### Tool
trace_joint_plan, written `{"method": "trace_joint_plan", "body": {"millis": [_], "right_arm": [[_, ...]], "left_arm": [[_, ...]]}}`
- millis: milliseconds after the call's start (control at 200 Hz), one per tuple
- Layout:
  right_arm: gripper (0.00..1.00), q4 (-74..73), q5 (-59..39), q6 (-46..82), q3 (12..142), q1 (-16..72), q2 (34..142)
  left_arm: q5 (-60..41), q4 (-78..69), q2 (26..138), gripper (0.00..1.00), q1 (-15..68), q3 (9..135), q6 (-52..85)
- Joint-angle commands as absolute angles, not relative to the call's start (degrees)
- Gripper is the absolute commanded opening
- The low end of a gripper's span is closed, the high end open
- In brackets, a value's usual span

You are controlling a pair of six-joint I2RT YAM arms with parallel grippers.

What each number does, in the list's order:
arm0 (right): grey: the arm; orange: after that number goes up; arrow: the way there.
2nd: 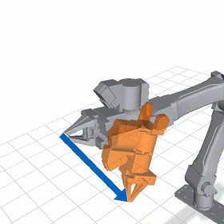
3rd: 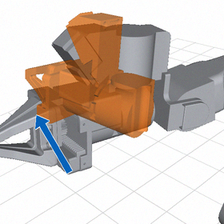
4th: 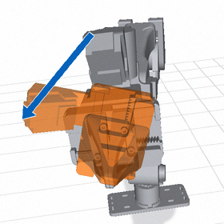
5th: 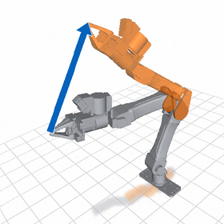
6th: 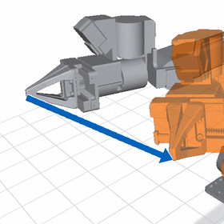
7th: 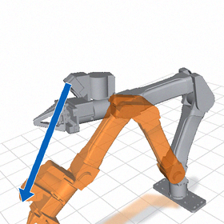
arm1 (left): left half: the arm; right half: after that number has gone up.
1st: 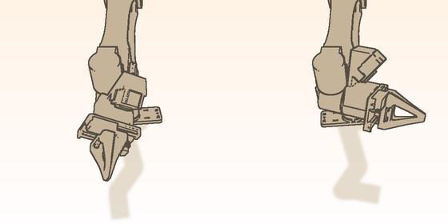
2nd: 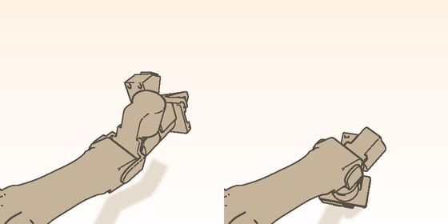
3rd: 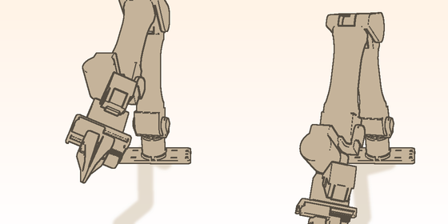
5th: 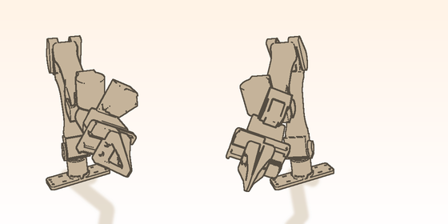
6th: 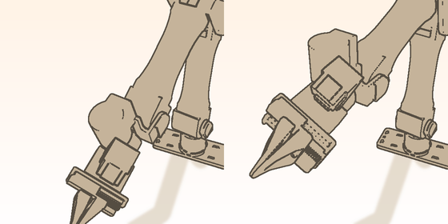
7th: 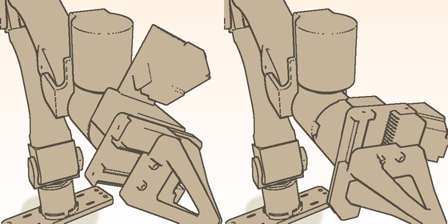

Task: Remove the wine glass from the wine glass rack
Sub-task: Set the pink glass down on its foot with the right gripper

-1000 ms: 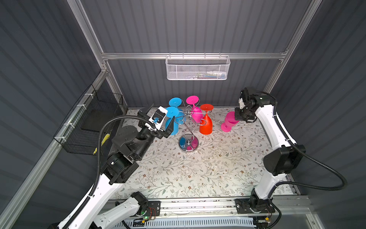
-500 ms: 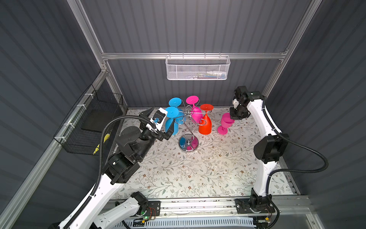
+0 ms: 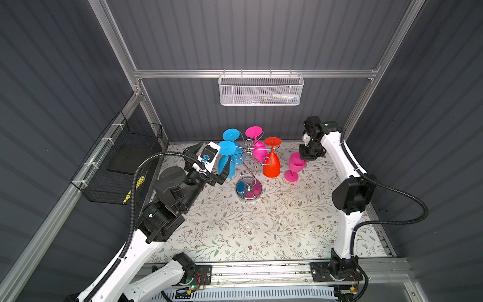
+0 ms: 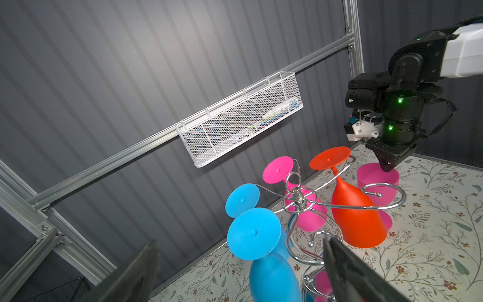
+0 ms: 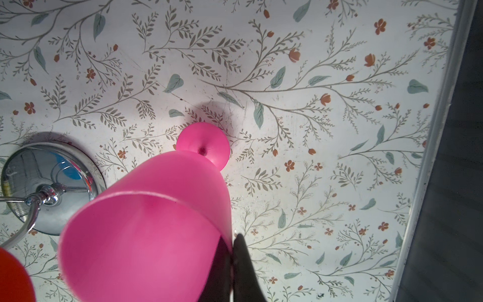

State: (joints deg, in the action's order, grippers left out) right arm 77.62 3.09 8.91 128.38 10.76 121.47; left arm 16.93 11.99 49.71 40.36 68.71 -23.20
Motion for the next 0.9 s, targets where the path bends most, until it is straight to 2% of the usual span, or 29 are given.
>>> {"method": "trace_joint_plan", "body": {"millis": [0, 620, 895], "right_arm": [[0.00, 79.25, 4.45, 8.47, 128.89, 11.03, 122.41], [0.00, 79.08, 5.38, 8.24, 127.19, 11.51, 123.53], [0.06, 79.05, 5.28, 8.08, 126.47, 11.51, 123.66]], "left_arm": [[16.71, 12.29, 49.47, 1.00, 40.43, 68.31, -21.70], [16.51, 12.30, 50.00, 1.00, 40.42, 68.46, -21.31], [17.06, 13.25, 49.40, 1.00, 40.43, 68.55, -21.64]]}}
